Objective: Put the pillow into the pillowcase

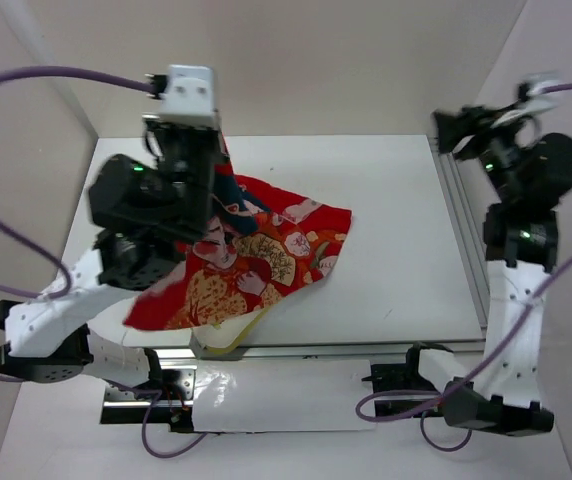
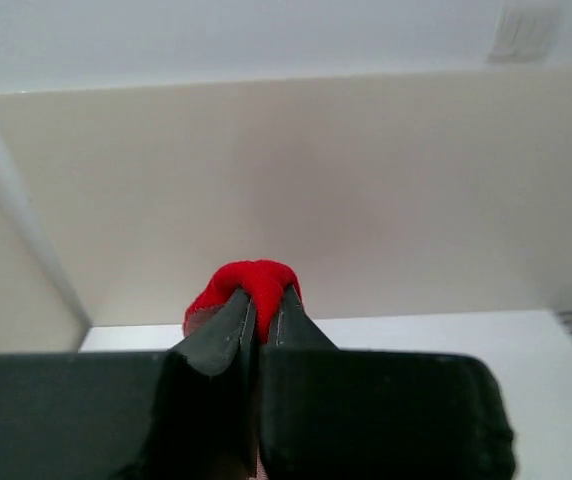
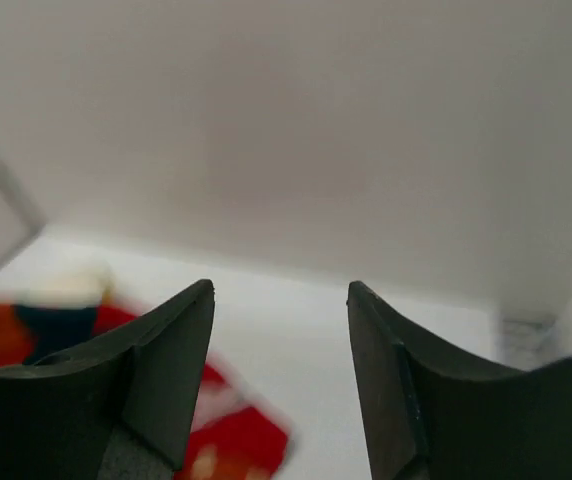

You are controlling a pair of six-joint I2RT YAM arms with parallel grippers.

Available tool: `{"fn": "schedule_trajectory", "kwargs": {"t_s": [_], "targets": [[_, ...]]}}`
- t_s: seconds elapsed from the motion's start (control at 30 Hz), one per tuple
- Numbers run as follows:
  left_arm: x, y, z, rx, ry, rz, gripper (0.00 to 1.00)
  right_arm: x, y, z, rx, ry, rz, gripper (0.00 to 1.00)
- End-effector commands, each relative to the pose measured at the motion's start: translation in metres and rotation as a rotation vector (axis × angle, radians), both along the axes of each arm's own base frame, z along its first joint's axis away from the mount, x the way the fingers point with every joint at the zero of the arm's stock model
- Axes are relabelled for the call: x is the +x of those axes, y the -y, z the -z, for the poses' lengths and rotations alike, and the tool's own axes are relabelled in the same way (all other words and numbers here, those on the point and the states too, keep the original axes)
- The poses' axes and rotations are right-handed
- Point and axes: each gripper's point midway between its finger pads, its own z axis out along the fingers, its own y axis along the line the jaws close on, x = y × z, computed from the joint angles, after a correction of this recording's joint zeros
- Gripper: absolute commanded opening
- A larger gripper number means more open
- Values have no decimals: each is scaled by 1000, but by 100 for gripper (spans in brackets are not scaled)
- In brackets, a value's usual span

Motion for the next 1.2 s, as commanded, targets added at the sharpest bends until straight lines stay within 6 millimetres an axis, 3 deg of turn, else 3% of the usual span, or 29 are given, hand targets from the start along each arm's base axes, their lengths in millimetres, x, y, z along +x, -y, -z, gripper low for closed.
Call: {"fn": "schedule_trajectory", "kwargs": {"t_s": [0.0,0.07,0.1,0.13,0.17,0.2,0.23,0.27,0.3,0.33,0.37,0.4,0.43,0.5,0.53,0.63,0.67,0.7,0.83,0.87,0.97,1.03,1.13,1.17], "targets": [[7,6,13,30,-30,-87,0,-1,-89,129,17,-291,-572,64],[7,3,16,2,-31,-118,0,-10,-106,160,-13,-305,-609,73],[7,1,17,-11,-34,-125,0,-16,-131,191,-13,-369,-671,75],[11,3,23,-15,-42,-127,0,-14,-135,208,-44,-411,-618,77],[14,8,28,-2,-47,-122,0,-17,-148,213,-58,-425,-622,77],[16,12,31,-4,-50,-104,0,-31,-185,224,-86,-453,-707,77],[19,15,37,-1,-58,-100,0,-33,-202,235,-101,-481,-710,78],[24,23,45,0,-72,-70,0,-19,-212,261,-117,-563,-625,78],[27,25,49,-3,-79,-62,0,-40,-253,276,-188,-597,-687,79],[33,31,55,5,-90,-58,0,-40,-269,281,-227,-620,-651,79],[43,33,65,21,-109,-82,0,-41,-284,297,-286,-666,-603,79],[50,36,73,8,-124,-91,0,-27,-283,346,-421,-783,-436,79],[57,33,81,32,-152,-113,0,-40,-308,345,-467,-786,-443,78],[80,23,91,-23,-183,-153,0,-38,-313,385,-552,-859,-314,78],[87,17,107,26,-239,-163,0,-48,-320,395,-592,-863,-324,77],[118,-2,130,-34,-300,-126,0,-55,-335,407,-559,-852,-363,77],[126,-19,135,-48,-312,-141,0,-57,-332,411,-556,-849,-364,77],[132,-24,148,-57,-336,-159,0,-60,-335,406,-543,-834,-402,79],[144,-49,177,-95,-413,-154,0,-71,-349,411,-517,-821,-518,79],[141,-56,178,-112,-418,-147,0,-75,-349,421,-534,-831,-523,79],[146,-71,194,-154,-447,-126,0,-68,-349,434,-553,-847,-473,68],[147,-75,201,-169,-458,-97,0,-64,-349,437,-566,-849,-445,66],[145,-81,197,-192,-443,-82,0,-49,-344,435,-526,-871,-415,42],[145,-81,197,-192,-443,-82,0,-41,-339,435,-515,-876,-394,18]]}}
